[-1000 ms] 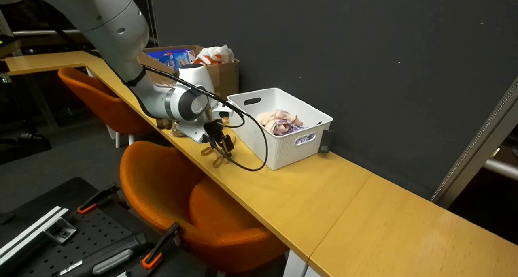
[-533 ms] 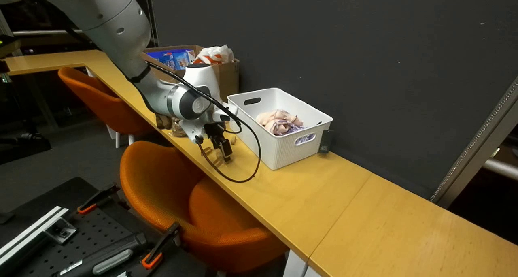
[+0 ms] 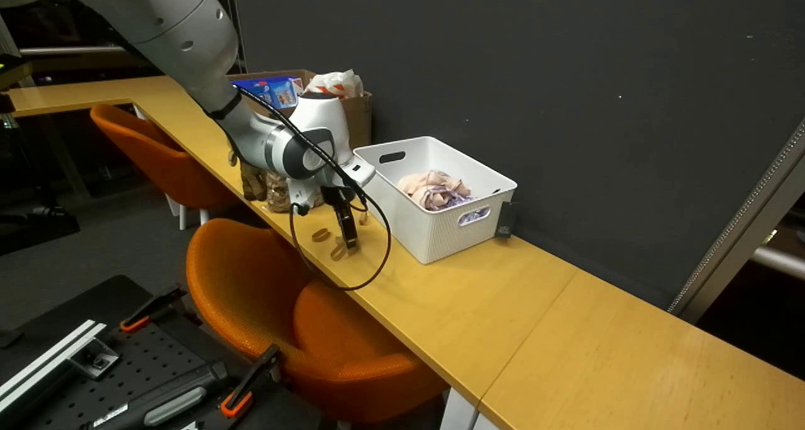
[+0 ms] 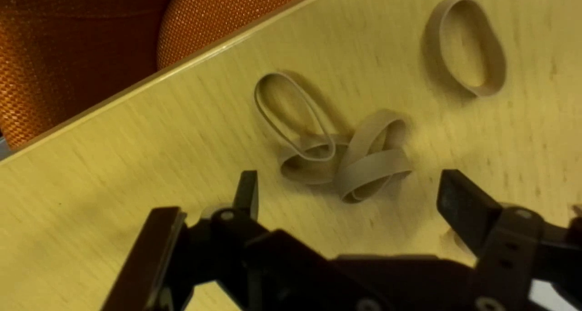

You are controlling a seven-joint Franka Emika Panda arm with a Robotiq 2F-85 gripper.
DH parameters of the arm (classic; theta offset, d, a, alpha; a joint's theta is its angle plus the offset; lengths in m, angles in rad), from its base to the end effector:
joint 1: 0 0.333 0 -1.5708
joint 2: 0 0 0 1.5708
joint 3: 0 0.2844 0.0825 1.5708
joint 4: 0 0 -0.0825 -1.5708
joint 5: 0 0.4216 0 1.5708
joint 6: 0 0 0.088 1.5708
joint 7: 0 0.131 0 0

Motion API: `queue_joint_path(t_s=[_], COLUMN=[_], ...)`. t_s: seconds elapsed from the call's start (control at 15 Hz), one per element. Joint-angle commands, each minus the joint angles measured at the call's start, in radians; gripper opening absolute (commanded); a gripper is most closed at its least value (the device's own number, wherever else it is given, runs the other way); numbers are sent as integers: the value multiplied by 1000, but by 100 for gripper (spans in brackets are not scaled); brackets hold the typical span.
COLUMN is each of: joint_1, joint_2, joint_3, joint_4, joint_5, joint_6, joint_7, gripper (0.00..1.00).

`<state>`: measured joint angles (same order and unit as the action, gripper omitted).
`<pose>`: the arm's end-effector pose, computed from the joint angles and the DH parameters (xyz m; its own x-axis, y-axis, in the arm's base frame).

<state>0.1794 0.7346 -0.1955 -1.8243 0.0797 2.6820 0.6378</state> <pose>0.6595 -0.0139 0.0716 0.7760 -0.6095 0.1626 -0.6158 -0.7878 -0.0138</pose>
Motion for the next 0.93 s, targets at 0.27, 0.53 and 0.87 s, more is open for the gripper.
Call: queue_joint_path(t_s=[0.27, 0.53, 0.87], joint_1=[-17, -30, -40], joint_2=[23, 41, 82], joint_3=[19, 29, 29], joint_4=[44, 63, 103], joint_5=[30, 29, 23], joint_6=[-68, -71, -80], joint_7=[107, 125, 123], gripper=[100, 100, 72])
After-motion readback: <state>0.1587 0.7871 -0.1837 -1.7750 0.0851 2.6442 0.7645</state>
